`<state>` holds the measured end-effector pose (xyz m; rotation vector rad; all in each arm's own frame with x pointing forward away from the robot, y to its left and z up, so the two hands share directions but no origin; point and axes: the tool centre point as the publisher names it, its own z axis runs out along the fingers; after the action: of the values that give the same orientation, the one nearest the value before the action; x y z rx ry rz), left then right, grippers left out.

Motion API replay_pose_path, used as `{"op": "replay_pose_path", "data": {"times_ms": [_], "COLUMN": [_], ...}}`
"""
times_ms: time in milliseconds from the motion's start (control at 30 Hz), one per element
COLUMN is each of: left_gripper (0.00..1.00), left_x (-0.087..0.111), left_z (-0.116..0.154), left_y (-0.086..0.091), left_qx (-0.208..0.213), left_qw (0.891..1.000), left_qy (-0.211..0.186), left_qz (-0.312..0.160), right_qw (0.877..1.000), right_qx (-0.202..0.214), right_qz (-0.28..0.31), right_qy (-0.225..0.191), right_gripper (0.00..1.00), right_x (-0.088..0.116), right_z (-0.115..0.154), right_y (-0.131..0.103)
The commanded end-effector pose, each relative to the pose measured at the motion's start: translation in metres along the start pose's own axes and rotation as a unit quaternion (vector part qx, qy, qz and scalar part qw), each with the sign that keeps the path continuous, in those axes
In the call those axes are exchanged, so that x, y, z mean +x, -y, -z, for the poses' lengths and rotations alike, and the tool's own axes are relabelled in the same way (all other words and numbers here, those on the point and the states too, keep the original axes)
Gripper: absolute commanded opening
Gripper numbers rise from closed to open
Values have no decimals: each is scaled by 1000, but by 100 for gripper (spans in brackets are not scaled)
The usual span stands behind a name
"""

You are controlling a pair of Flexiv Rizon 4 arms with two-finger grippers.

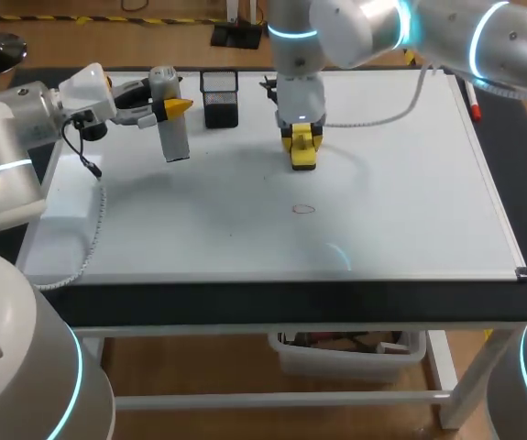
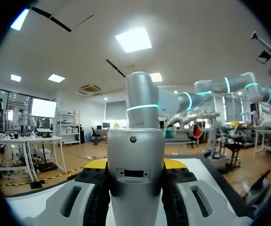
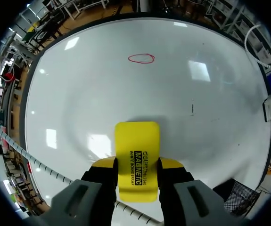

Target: Pick up the inspection probe, press it on each red-marked spot on the whiteboard one by one, put down the probe, pick up the eraser, and wipe off all the red marks.

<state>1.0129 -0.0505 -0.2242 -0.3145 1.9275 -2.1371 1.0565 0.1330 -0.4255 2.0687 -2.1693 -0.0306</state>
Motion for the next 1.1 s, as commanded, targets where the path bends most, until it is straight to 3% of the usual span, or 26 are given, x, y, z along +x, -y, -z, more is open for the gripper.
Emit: {"op": "replay_pose_path", "data": {"times_ms": [33, 667, 867, 1100], "left_gripper": [0, 0, 0, 0], "left_x": [1, 1, 1, 1], "left_z": [-1, -1, -1, -1], "left_y": [1, 1, 1, 1], "left_qx": [0, 0, 0, 0], "left_qw": [1000, 1000, 1000, 1000], "left_qy": [3, 3, 3, 3], "left_qz": [-1, -1, -1, -1], "right_qw": [1000, 998, 997, 993], "right_qx": [0, 2, 15, 24], "right_qz": [-8, -68, -80, -109], "right_qy": [-1, -3, 11, 37], "right_gripper": [0, 0, 0, 0], "right_x": [12, 66, 78, 108], "right_z": [-3, -1, 24, 47], "right_y": [1, -1, -1, -1]}}
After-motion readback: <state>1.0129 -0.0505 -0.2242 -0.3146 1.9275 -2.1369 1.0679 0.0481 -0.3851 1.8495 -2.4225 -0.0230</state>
